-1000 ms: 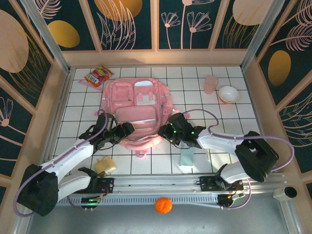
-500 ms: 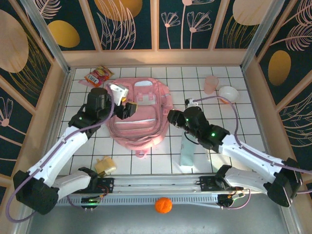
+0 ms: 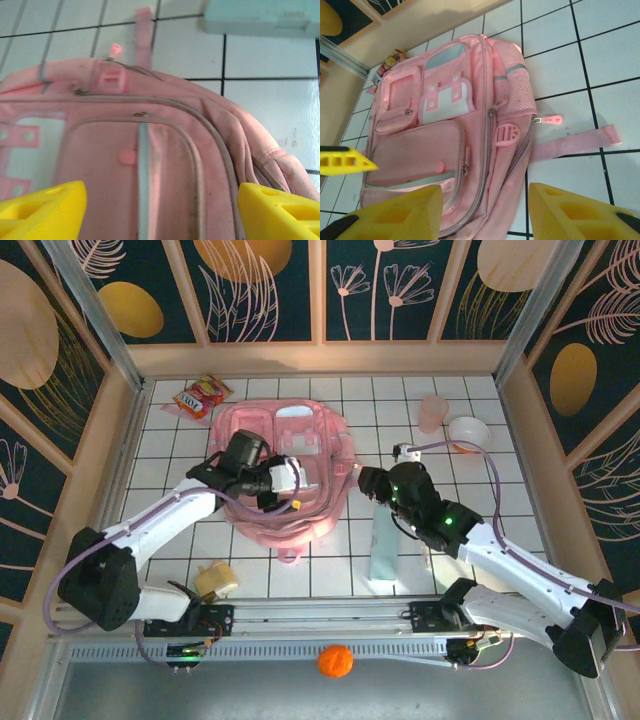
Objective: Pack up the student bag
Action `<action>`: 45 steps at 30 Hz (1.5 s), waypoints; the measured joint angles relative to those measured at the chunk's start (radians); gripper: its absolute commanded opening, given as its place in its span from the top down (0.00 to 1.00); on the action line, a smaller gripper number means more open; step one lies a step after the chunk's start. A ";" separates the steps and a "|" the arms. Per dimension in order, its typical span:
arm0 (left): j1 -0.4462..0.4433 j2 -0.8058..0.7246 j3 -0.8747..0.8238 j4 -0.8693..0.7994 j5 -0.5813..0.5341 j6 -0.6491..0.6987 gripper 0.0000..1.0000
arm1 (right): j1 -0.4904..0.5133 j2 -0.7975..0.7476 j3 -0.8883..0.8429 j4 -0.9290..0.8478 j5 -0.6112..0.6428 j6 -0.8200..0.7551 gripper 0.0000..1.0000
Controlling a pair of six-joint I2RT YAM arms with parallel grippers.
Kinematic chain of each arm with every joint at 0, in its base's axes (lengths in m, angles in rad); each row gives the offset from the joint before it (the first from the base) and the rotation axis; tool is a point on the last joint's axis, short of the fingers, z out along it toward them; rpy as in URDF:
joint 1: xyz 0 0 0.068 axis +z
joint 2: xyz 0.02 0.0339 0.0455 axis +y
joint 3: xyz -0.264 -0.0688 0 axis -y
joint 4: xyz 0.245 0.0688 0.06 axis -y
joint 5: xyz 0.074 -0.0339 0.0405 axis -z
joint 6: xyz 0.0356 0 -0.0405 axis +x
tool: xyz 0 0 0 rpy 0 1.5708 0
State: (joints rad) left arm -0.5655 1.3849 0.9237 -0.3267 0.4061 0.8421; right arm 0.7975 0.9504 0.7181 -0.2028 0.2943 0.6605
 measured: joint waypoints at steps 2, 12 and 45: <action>-0.029 0.025 -0.019 0.029 -0.041 0.021 0.18 | 0.000 0.000 0.000 -0.005 0.000 0.000 0.51; -0.054 0.109 -0.067 0.187 -0.198 0.029 0.13 | 0.000 0.000 -0.001 -0.016 0.000 0.004 0.51; 0.089 -0.208 -0.198 0.236 0.184 -0.128 1.00 | -0.335 0.338 0.121 0.075 -0.660 -0.895 0.42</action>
State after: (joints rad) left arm -0.4767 1.1770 0.7254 -0.0910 0.5900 0.7139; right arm 0.4622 1.2888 0.8394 -0.1280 -0.3653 -0.2348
